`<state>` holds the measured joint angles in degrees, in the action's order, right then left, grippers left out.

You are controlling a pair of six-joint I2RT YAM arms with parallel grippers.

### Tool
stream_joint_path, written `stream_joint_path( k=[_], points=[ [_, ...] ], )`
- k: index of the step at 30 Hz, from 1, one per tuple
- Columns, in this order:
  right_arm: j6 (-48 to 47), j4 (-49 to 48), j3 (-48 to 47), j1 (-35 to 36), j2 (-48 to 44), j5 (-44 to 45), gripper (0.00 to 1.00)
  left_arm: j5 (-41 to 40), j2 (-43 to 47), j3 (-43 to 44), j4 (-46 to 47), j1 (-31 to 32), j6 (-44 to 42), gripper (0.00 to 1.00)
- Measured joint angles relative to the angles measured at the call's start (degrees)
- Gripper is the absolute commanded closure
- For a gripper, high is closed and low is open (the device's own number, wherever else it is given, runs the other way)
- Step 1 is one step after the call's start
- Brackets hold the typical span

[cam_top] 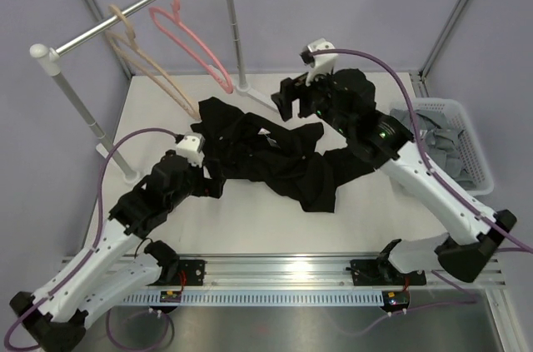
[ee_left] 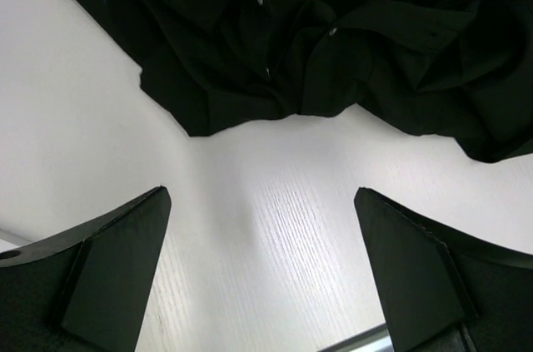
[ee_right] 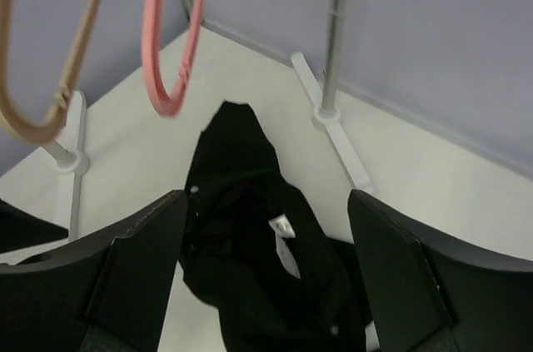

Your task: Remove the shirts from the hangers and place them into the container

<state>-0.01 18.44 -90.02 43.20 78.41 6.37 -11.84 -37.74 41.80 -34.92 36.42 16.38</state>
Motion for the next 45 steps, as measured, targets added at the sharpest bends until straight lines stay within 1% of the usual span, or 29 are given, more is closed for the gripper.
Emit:
stream_joint_path(
  k=[4, 8, 9, 11, 16, 20, 24, 30, 33, 34, 37, 38, 40, 41, 43, 45],
  points=[
    [6.3, 0.5, 16.1, 0.0, -11.0, 5.2, 0.09, 0.7, -9.5, 2.1, 0.0, 1.1, 5.0, 0.01],
    [13.4, 1.8, 30.1, 0.0, -18.3, 9.1, 0.04, -1.3, -15.8, 4.3, 0.1, 4.4, 8.5, 0.01],
    [15.0, 2.4, 32.8, 0.0, -19.5, 9.8, 0.02, -1.8, -17.0, 5.1, 0.2, 5.0, 9.1, 0.01],
    [19.3, 3.7, 38.6, 0.0, -21.7, 11.5, 0.00, -2.4, -18.7, 6.6, 0.5, 6.0, 10.1, 0.01],
    [28.7, 5.2, 47.3, -0.8, -22.2, 13.7, 0.00, -4.5, -19.0, 8.0, 1.4, 6.2, 10.7, 0.01],
    [33.8, 1.7, 52.0, -5.0, -19.0, 12.2, 0.01, -4.9, -18.4, 8.0, 1.4, 6.2, 10.4, 0.01],
    [37.2, -5.2, 55.5, -10.0, -11.6, 8.7, 0.01, -4.8, -16.7, 8.0, 1.4, 6.2, 9.2, 0.01],
    [40.0, -14.6, 56.0, -11.0, 1.6, 6.2, 0.00, -4.5, -12.5, 8.0, 1.4, 6.2, 6.7, 0.01],
    [41.6, -19.3, 53.1, -11.2, 6.6, 6.2, 0.02, -4.5, -11.1, 8.0, 1.4, 6.2, 5.5, 0.01],
    [42.2, -20.7, 52.2, -11.4, 8.1, 6.2, 0.09, -4.5, -10.7, 8.0, 1.5, 6.2, 5.1, 0.01],
    [43.5, -24.9, 50.5, -11.8, 11.8, 5.9, 0.25, -4.6, -9.7, 8.0, 1.5, 6.2, 4.3, 0.01],
    [44.1, -26.2, 50.4, -12.0, 12.7, 5.9, 0.40, -4.6, -9.5, 8.0, 1.5, 6.2, 4.1, 0.01],
    [45.1, -27.8, 50.4, -12.4, 14.0, 5.3, 0.56, -4.7, -9.0, 7.9, 1.5, 6.2, 3.6, 0.01],
    [45.5, -28.1, 50.5, -12.6, 14.3, 5.0, 0.80, -4.7, -8.8, 7.9, 1.5, 6.2, 3.5, 0.01],
    [46.1, -27.9, 50.9, -13.0, 14.5, 4.5, 0.98, -4.7, -8.5, 7.8, 1.5, 6.2, 3.3, 0.01],
    [46.4, -27.4, 51.5, -13.5, 14.0, 4.4, 1.00, -4.7, -8.2, 7.6, 1.5, 6.2, 3.1, 0.01]
  ],
)
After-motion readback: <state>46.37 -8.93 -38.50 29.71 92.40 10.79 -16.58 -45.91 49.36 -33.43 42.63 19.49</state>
